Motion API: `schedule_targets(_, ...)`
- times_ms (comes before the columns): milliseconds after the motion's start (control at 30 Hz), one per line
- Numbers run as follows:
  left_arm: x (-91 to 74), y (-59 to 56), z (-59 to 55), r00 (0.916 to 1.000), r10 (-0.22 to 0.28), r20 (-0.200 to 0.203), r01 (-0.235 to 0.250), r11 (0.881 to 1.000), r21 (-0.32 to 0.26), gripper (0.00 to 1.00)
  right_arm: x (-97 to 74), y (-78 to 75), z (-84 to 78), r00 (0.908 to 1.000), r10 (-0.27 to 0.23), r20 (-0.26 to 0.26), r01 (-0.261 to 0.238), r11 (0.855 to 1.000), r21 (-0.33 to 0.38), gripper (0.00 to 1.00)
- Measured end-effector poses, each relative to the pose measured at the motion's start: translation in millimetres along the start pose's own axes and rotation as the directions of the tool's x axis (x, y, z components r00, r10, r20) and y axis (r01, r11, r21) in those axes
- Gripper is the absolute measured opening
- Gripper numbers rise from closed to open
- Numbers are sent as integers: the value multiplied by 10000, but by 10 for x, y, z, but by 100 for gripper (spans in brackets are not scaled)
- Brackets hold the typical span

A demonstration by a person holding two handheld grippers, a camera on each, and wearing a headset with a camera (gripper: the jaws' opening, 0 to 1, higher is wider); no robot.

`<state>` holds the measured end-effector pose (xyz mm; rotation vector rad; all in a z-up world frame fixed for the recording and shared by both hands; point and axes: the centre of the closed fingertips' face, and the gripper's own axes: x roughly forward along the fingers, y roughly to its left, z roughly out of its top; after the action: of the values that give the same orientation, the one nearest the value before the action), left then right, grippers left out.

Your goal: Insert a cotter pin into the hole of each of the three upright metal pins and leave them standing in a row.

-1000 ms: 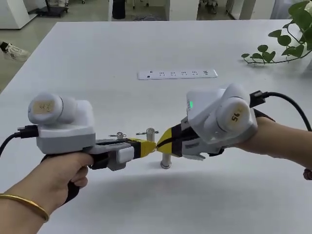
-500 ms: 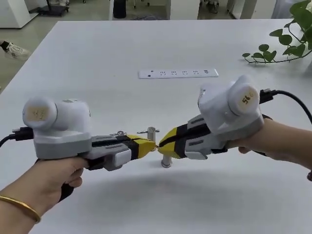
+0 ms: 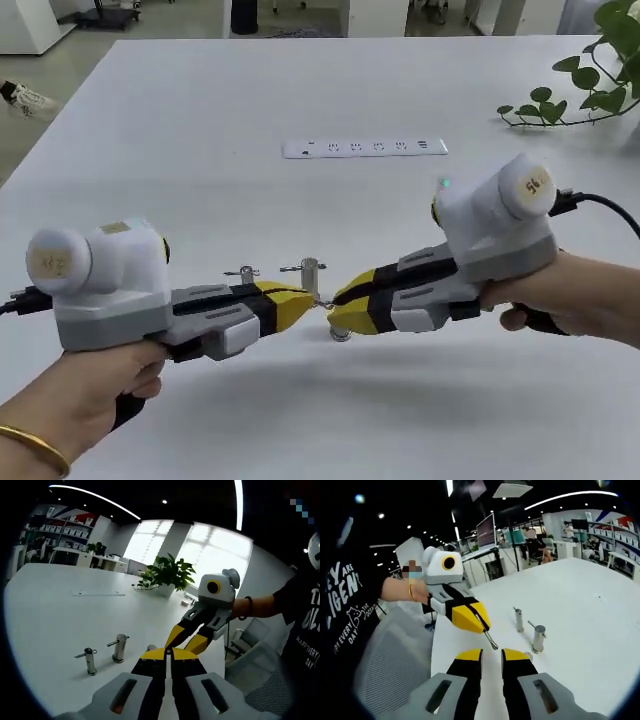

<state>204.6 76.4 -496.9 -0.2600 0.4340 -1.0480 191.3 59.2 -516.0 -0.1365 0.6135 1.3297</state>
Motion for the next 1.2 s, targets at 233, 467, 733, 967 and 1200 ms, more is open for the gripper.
schedule_targets(233,-19,-117,40,9975,-594,394,591,9982,98,0,-34,58,26,9973,422,605,-473,9951,863,10)
schedule_targets(467,-13,-186,33,9949,-896,465,890,9959,146,0,-33,137,46,9932,793,850,-882,9903,1073,9)
schedule_targets(733,9,-219,30,9931,-1084,454,1076,9940,193,0,-16,162,49,9918,952,850,-1043,9884,1103,1)
schedule_targets(967,0,-222,-6,9921,-1221,278,1214,9923,246,0,-14,178,31,9923,1031,680,-1081,9913,749,0)
schedule_targets(1200,-9,-238,-71,9917,-1283,-18,1283,9911,346,0,7,210,-25,9942,1060,195,-1059,9943,-88,0)
